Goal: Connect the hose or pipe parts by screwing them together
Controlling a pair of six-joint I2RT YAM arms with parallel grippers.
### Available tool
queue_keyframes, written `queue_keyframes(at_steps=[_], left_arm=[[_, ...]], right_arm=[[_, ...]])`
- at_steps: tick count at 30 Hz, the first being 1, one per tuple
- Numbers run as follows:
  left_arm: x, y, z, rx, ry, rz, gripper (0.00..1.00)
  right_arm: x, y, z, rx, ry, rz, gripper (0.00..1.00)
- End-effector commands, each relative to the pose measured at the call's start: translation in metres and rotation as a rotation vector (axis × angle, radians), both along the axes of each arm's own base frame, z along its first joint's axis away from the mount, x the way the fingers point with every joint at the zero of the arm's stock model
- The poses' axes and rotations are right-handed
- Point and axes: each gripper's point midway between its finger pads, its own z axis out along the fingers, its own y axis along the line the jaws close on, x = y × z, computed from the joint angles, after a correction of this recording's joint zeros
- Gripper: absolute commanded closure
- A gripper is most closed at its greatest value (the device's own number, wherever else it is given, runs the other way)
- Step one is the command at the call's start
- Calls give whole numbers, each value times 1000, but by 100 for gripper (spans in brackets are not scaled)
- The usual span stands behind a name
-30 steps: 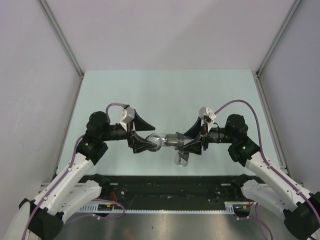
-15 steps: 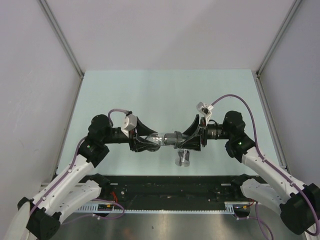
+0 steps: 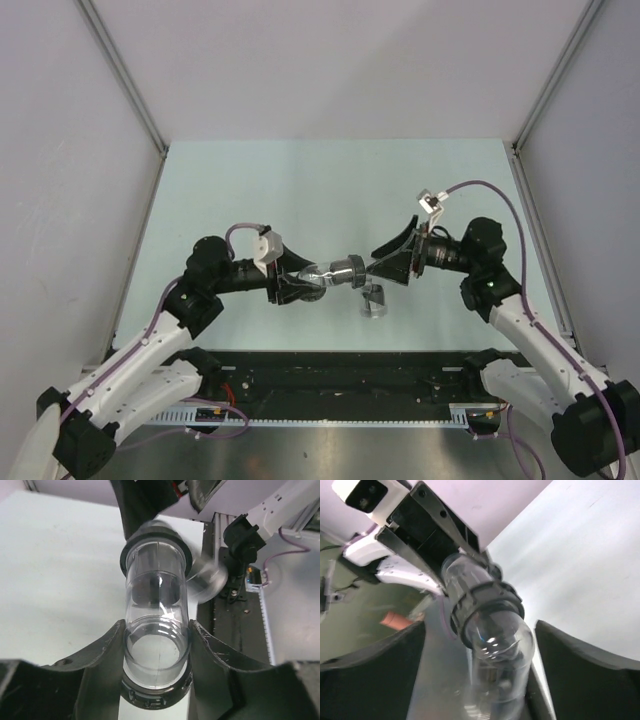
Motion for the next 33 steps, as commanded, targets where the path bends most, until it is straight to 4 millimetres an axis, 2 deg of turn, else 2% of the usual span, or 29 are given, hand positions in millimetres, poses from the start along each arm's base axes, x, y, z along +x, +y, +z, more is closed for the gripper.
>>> queue_keyframes(at_steps=[1, 2, 3, 5, 6, 8, 9, 10, 12, 13, 14, 17, 18, 20, 21, 22, 23, 28, 31, 33], left_arm=[[2, 0, 21, -74, 218, 69, 100], [0, 0, 23, -82, 243, 68, 100], [-2, 1, 24, -99, 302, 76, 100], [-4, 5, 31, -130, 351, 92, 100], [-6, 6, 36, -155, 421, 102, 100], [-7, 7, 43, -183, 494, 105, 100], [-9, 6, 49, -203, 565, 103, 100], [-11, 5, 52, -210, 598, 98, 100], [-12, 4, 56, -230, 682, 100, 100], [-11, 4, 58, -238, 703, 105, 100], [-11, 4, 60, -246, 729, 110, 100], [-10, 3, 65, -276, 821, 123, 100], [-10, 3, 68, -289, 861, 125, 100], [-10, 2, 70, -293, 899, 123, 100], [-9, 1, 70, -293, 930, 119, 100], [-11, 0, 71, -290, 937, 110, 100], [-11, 0, 72, -291, 955, 107, 100], [-15, -1, 77, -295, 977, 86, 100], [-20, -1, 77, -286, 995, 60, 100], [-21, -2, 76, -284, 1003, 52, 100]], right_arm=[[12, -20, 39, -10, -329, -151, 0], [12, -23, 43, -18, -379, -173, 0], [12, -30, 54, -31, -514, -221, 0], [14, -37, 58, -60, -610, -267, 0], [11, -39, 63, -87, -749, -268, 0], [3, -37, 59, -133, -888, -231, 0], [-1, -39, 61, -172, -1045, -227, 0], [-3, -39, 57, -207, -1100, -221, 0], [-17, -31, 55, -217, -1232, -176, 0], [-25, -31, 50, -251, -1376, -130, 0], [-37, -24, 50, -228, -1415, -99, 0], [-41, -19, 47, -255, -1479, -100, 0], [-51, -11, 42, -240, -1482, -52, 0], [-47, -6, 36, -286, -1496, -59, 0], [-56, 1, 32, -273, -1502, -23, 0], [-49, 2, 31, -311, -1501, -56, 0], [-48, 7, 25, -333, -1506, -39, 0], [-45, 24, 18, -377, -1511, -45, 4], [-36, 28, 15, -409, -1480, -75, 15], [-35, 31, 10, -414, -1454, -66, 26]])
